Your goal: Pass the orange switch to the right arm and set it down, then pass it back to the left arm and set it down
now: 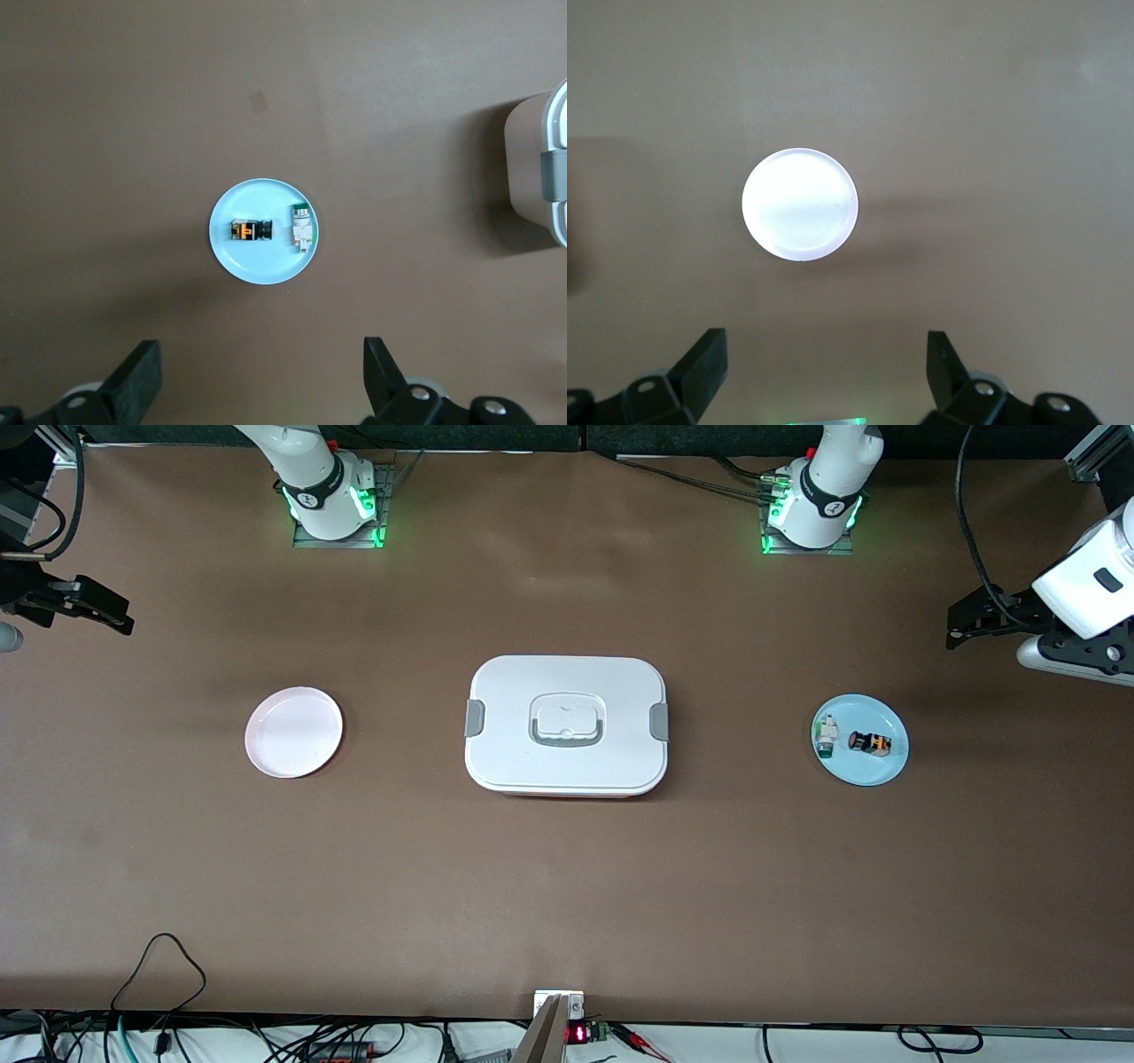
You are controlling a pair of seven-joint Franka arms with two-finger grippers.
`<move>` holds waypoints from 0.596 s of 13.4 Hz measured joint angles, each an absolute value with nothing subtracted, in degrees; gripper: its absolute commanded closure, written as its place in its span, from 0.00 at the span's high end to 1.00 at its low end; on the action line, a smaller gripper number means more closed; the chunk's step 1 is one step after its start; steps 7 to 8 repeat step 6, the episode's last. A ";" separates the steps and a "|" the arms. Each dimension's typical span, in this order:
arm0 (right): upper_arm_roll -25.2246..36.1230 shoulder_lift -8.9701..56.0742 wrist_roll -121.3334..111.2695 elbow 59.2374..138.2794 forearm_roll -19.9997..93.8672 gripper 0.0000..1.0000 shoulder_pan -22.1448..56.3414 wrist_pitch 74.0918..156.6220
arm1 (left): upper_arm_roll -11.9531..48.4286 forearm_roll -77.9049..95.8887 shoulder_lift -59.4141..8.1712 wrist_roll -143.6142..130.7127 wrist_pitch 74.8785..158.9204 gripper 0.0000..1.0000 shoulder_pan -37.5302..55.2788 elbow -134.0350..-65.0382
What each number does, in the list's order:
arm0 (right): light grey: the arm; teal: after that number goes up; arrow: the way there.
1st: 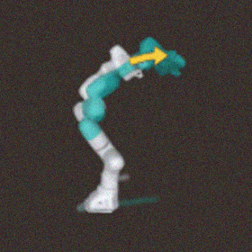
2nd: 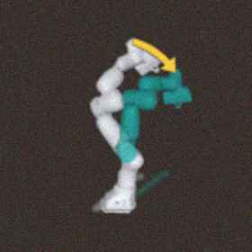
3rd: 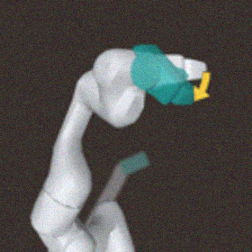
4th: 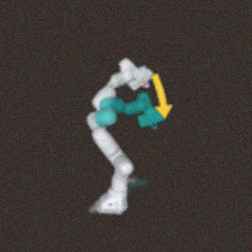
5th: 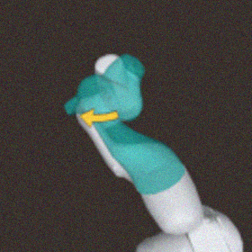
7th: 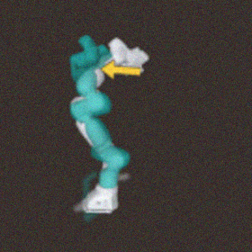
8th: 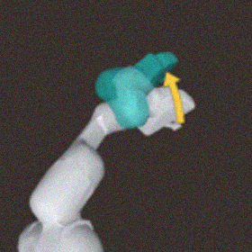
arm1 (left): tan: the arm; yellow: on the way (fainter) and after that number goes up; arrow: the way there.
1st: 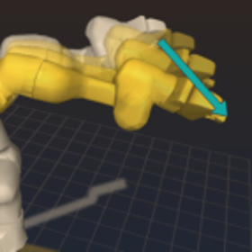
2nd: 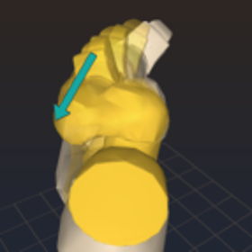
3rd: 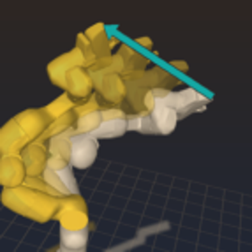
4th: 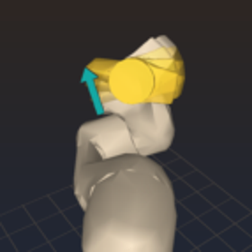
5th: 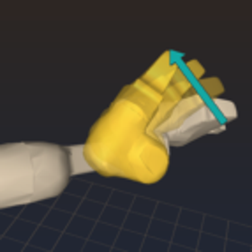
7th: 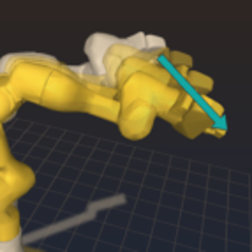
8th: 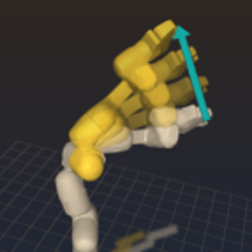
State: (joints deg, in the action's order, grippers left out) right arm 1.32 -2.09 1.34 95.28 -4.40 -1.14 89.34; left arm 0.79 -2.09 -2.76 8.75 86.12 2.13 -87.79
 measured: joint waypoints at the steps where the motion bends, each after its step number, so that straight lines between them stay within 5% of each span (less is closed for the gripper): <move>1: 1.32 -2.09 1.34 95.28 -4.40 1.00 -1.13 89.34 | 0.65 -2.09 -2.76 8.80 85.30 1.00 2.11 -87.79; 8: 1.32 -2.09 1.34 95.14 -4.39 1.00 -1.13 89.34 | 0.06 -1.11 -3.04 7.84 85.69 1.00 1.99 -87.78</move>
